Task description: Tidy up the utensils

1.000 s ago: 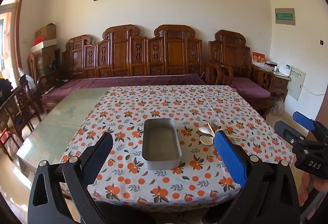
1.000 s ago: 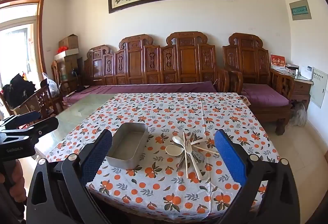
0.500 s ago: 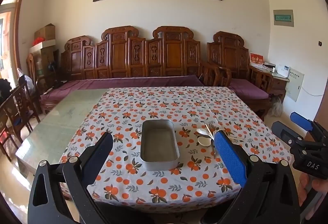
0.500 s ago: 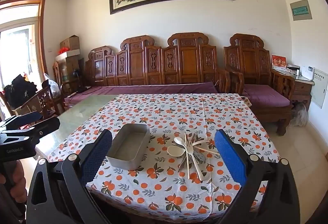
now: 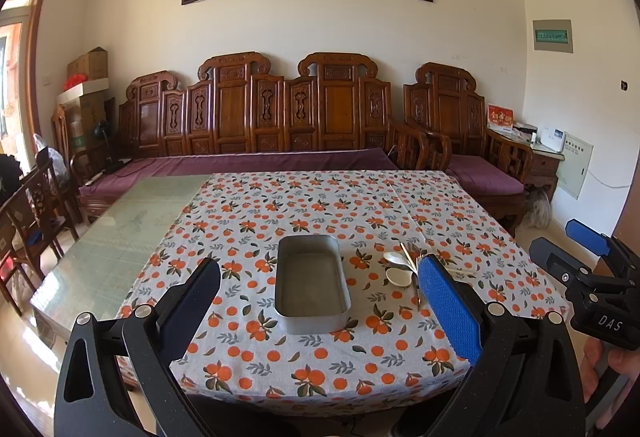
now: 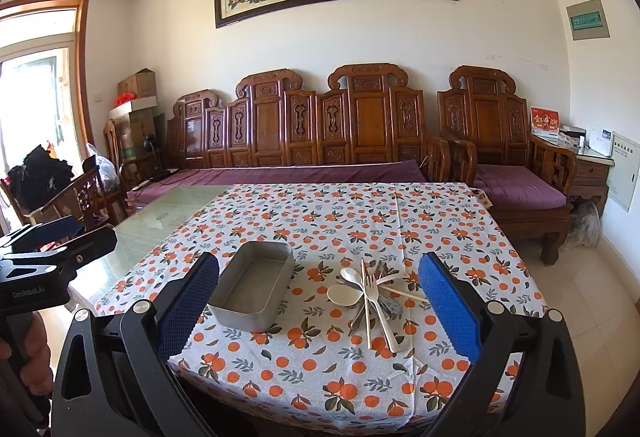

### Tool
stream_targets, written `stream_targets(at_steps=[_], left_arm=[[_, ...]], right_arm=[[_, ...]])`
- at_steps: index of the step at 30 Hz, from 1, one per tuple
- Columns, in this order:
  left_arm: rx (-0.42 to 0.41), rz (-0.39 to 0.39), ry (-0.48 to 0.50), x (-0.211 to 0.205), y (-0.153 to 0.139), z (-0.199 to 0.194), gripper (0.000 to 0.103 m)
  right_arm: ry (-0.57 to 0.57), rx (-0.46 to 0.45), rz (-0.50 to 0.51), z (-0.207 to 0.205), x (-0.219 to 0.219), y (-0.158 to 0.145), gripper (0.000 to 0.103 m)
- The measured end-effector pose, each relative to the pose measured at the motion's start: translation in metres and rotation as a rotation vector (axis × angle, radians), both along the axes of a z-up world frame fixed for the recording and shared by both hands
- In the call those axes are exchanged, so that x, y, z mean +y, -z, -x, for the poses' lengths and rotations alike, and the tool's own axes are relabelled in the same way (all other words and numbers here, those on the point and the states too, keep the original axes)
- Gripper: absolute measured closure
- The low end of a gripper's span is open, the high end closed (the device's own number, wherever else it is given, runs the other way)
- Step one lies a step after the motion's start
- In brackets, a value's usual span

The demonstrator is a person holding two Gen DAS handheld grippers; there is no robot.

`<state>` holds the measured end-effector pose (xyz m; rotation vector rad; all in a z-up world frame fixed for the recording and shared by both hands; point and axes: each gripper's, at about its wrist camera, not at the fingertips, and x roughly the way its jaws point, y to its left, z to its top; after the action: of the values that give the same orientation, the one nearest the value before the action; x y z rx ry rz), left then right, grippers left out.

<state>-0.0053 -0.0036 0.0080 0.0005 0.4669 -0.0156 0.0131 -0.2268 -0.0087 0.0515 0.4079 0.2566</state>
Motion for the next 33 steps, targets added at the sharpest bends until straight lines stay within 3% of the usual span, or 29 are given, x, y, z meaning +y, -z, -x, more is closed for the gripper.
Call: stream_targets(at_steps=[33], left_arm=[[-0.010,-0.003,0.002,0.0005,-0.0052,0.0010,0.007]], right_arm=[[0.000,-0.002,-0.003,0.0023,-0.0001,-0.0037,0.003]])
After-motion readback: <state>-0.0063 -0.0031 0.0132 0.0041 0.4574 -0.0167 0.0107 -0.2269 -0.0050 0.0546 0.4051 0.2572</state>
